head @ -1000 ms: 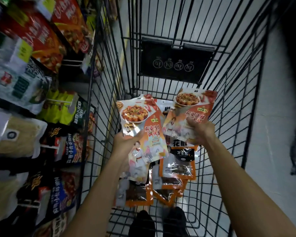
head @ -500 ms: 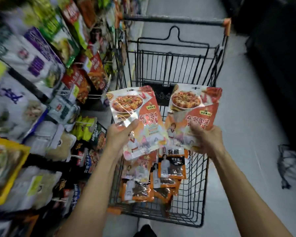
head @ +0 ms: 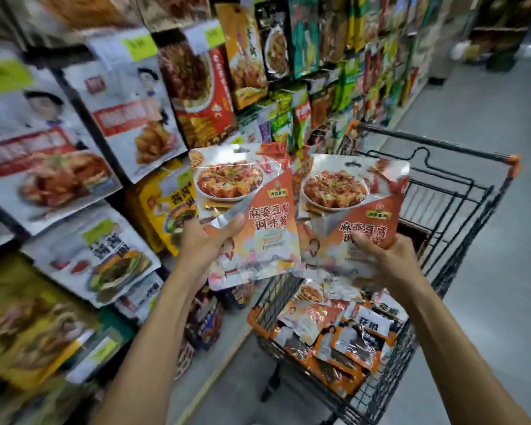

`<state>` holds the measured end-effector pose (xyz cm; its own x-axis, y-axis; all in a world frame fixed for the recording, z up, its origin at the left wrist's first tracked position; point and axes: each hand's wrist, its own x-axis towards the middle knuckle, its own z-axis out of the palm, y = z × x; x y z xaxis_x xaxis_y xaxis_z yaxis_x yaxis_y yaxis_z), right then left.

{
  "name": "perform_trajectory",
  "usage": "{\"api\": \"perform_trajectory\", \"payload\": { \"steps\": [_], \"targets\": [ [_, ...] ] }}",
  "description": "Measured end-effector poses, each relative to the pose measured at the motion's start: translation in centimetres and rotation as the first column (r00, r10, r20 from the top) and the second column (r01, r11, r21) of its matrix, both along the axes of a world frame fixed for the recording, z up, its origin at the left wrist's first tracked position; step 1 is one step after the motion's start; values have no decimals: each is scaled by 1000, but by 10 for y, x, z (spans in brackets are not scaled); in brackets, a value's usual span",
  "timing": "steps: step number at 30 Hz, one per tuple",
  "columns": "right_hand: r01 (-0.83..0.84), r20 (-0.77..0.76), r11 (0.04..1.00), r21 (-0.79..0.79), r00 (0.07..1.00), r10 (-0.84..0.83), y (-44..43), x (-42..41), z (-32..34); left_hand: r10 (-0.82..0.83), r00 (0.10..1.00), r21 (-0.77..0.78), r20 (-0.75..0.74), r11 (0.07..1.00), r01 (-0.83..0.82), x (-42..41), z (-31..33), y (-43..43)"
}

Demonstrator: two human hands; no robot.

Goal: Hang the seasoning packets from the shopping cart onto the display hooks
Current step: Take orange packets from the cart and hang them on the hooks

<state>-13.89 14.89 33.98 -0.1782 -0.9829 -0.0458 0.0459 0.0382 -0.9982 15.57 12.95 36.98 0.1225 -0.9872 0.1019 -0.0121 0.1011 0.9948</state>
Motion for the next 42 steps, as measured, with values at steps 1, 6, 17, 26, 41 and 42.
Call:
{"api": "perform_trajectory", "payload": {
  "steps": [1, 6, 17, 26, 41, 42],
  "targets": [
    [-46, 6, 999, -24, 999, 46, 0, 14, 9, 33, 999, -24, 15, 999, -32, 17, 10, 15],
    [-283, -6, 950, -134, 959, 285, 3, 98, 51, 246, 967, -114, 64, 965, -237, 104, 53, 91],
    [-586, -38, 755, -294, 796, 604, 72, 305, 122, 531, 846, -275, 60, 823, -497, 265, 126, 286],
    [-691, 38, 650, -315, 676, 736, 174, 438, 126, 667, 736, -210, 116, 741, -638, 371, 123, 427],
    [-685, 52, 693, -227, 702, 711, 220, 516, 117, 664, 748, -11, 4, 748, -663, 462, 73, 446],
    [-676, 60, 701, -227, 709, 703, 217, 519, 116, 660, 751, -9, 7, 751, -660, 467, 71, 439]
  ]
}}
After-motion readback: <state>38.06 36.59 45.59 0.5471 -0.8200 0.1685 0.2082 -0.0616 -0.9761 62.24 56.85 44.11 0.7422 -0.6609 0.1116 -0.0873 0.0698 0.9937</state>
